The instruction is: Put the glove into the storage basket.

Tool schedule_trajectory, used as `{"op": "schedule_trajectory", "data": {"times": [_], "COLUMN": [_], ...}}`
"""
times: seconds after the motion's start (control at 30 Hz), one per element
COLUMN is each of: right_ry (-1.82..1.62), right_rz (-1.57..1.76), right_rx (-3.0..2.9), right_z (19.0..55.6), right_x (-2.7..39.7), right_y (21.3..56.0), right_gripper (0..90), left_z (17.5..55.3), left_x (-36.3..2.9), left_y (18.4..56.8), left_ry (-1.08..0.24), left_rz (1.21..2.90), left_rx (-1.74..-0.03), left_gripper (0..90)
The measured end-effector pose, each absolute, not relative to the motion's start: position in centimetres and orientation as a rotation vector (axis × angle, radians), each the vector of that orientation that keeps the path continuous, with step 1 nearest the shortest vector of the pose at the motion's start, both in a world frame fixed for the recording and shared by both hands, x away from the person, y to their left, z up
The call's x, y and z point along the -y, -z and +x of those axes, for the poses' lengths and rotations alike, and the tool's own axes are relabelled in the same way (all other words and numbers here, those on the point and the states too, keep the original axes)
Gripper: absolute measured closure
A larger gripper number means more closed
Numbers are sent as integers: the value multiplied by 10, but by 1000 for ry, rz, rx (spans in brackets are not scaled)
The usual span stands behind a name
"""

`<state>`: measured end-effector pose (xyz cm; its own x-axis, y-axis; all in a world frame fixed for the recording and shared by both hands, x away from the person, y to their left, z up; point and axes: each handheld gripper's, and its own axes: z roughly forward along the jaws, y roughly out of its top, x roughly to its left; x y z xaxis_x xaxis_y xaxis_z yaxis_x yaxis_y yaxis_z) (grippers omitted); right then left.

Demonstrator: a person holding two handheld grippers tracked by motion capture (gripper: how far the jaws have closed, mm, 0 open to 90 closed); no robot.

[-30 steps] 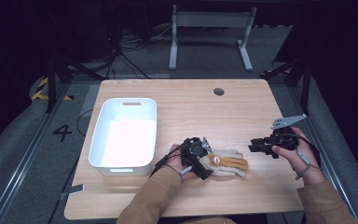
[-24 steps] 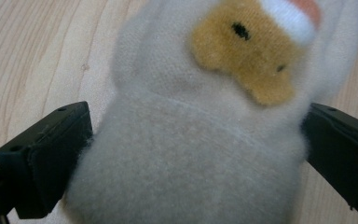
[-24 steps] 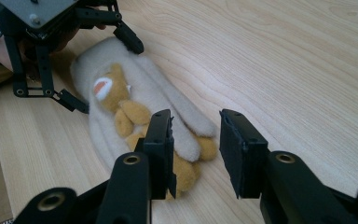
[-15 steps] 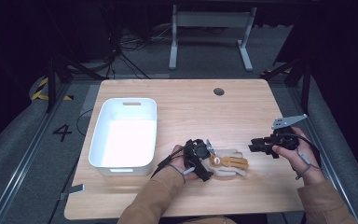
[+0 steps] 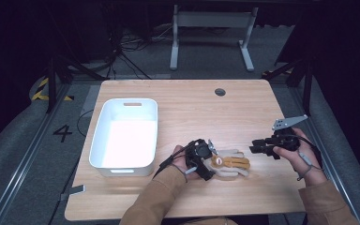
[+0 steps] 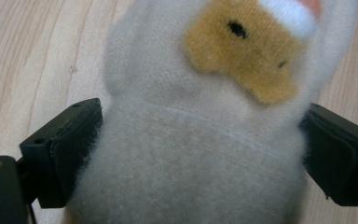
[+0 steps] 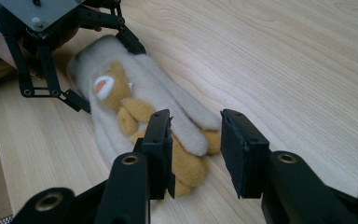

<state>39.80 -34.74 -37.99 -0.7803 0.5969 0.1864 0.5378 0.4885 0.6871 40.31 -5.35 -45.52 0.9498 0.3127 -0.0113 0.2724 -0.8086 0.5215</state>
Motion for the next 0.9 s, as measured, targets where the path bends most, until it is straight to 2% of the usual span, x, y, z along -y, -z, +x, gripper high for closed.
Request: {"op": "schedule_trajectory", "data": {"times": [0.23, 0.27, 0.33, 0.63, 0.9], "right_ry": [-1173, -1173, -1173, -1188, -1192], "right_rz": [1011, 1008, 1009, 1001, 1003], "right_rx": [-2646, -2645, -2642, -2631, -2627], "right_z": [398, 398, 397, 397, 397], "right_x": [347, 347, 346, 348, 349], "right_y": [380, 380, 379, 378, 378], "right_gripper": [644, 644, 644, 640, 639], "left_z": [400, 399, 397, 391, 393], "left_x": [57, 58, 58, 62, 63], "left_y": [453, 451, 450, 445, 443], "left_ry": [-101, -104, -106, -107, -81], "left_rz": [2538, 2537, 2540, 2578, 2584], "left_rx": [-398, -385, -367, -374, -418], "left_gripper": [205, 242, 389, 624, 687]}}
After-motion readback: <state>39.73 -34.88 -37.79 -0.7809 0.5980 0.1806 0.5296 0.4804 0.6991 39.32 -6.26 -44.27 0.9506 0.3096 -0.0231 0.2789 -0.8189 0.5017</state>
